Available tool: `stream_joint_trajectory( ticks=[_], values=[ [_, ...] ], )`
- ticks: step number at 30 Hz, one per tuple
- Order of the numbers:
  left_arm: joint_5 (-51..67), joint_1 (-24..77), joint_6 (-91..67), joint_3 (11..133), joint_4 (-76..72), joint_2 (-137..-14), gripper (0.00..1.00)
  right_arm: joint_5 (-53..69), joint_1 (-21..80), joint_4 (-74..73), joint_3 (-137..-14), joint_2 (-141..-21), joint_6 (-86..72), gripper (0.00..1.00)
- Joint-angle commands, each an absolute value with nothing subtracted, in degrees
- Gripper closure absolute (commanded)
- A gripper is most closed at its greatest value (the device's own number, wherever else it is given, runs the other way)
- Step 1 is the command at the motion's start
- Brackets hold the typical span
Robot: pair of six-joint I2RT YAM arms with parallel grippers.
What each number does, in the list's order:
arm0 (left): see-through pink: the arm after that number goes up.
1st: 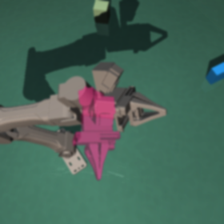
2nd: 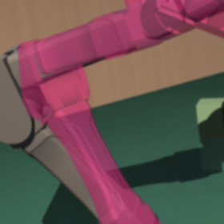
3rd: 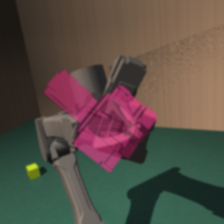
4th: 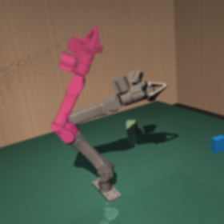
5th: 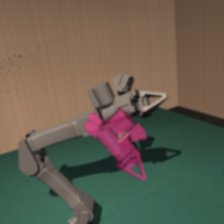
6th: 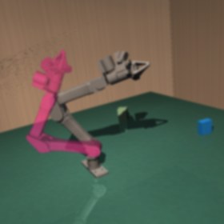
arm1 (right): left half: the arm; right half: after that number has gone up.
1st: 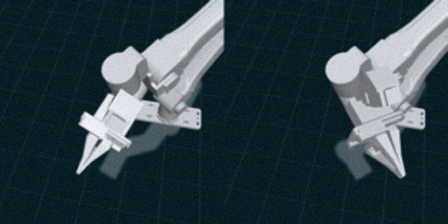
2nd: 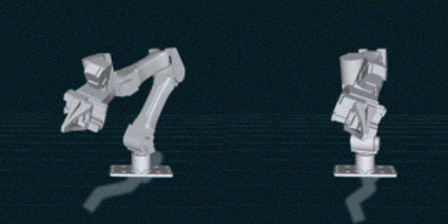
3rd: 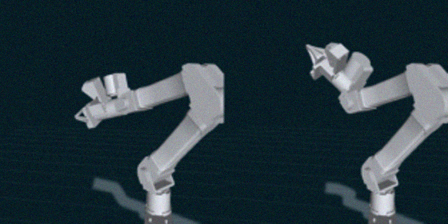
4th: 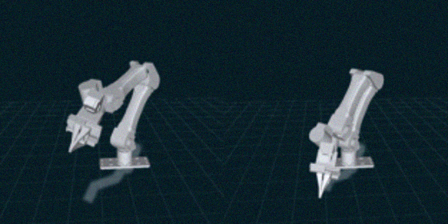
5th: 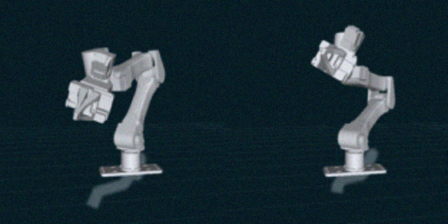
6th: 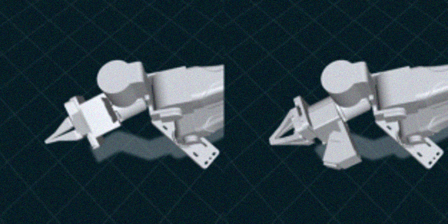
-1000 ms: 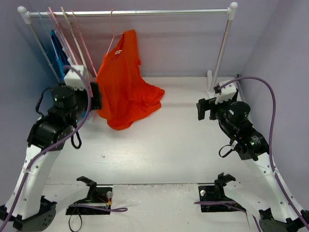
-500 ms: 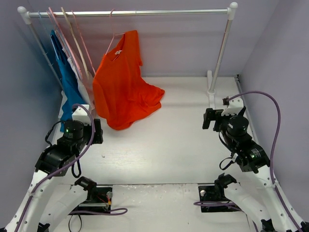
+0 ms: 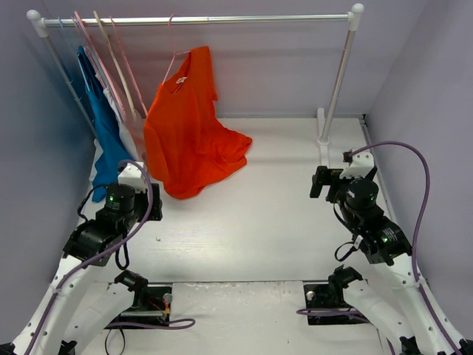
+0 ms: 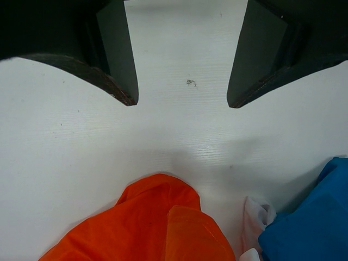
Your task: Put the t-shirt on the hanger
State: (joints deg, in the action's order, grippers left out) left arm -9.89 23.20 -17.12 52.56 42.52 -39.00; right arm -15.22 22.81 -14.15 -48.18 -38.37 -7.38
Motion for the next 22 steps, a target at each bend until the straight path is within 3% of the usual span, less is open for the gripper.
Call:
stream_joint_trajectory(
  ticks=[1,22],
  values=[
    [-9.4,23.4,-17.0,53.4,38.2,-39.6,0.34,-17.2,22.5,-9.7,-48.9,-39.5,-8.3,0.0],
    [-12.6,23.4,-17.8,54.4,42.7,-39.8,0.34,-15.5,22.5,-8.3,-49.1,-39.7,-8.3,0.0]
  ],
)
